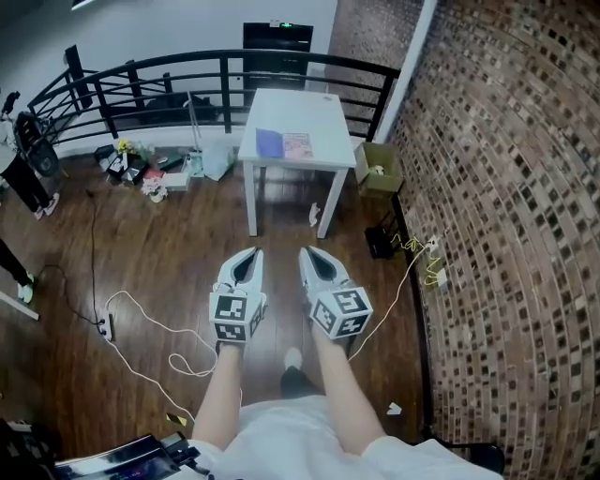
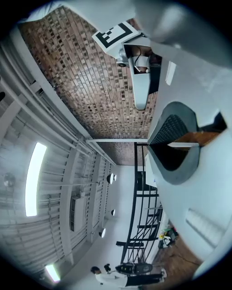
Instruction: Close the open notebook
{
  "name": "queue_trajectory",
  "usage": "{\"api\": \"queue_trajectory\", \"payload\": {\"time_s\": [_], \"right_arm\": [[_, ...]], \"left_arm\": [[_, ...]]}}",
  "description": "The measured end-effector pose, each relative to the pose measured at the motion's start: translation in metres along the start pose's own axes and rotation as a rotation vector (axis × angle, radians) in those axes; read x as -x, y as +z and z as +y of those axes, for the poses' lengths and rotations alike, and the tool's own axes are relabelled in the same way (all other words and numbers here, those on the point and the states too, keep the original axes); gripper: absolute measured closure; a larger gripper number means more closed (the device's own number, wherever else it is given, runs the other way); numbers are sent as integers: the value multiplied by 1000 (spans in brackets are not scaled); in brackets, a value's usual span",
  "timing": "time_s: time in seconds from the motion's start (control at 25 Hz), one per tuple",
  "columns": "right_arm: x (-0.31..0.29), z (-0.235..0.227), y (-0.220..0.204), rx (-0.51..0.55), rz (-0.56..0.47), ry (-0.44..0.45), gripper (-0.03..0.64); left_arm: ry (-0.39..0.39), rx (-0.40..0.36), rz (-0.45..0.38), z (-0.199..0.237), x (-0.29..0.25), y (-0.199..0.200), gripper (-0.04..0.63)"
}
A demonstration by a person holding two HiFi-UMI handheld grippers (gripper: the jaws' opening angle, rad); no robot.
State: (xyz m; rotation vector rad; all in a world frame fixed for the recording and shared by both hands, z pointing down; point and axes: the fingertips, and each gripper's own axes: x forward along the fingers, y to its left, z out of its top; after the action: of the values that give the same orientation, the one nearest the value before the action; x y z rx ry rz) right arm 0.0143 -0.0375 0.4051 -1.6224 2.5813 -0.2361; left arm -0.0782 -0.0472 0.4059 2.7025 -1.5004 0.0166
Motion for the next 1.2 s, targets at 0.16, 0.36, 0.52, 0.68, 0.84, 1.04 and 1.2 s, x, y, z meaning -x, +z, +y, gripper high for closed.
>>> {"api": "queue_trajectory", "payload": {"time_s": [0.16,0.36,0.52,0.68,0.84,1.04,1.2], "right_arm": [[-63,-63,47,44,-61,19,627],[-123,-122,71,-56,-83,52,627],[-165,-157,54,-41,-28,41,627],[-208,-201,42,-22,-5,3,627],[-267,-235,44,39,-25,-2,627],[-363,-292,53,65,-7,-30,627],[-449,-323,75,87,-15,-32,627]], "left_arm": [[48,-35,-65,22,-87,31,578],[-13,-39,-59,24,-177,37,578],[-18,-8,-23,38,-233,22,578],[-57,-24,19,52,-294,5,578],[-94,-13,32,77,-369,-2,578],[-141,-10,-1,119,-477,11,578],[-126,-17,-20,179,-550,24,578]]}}
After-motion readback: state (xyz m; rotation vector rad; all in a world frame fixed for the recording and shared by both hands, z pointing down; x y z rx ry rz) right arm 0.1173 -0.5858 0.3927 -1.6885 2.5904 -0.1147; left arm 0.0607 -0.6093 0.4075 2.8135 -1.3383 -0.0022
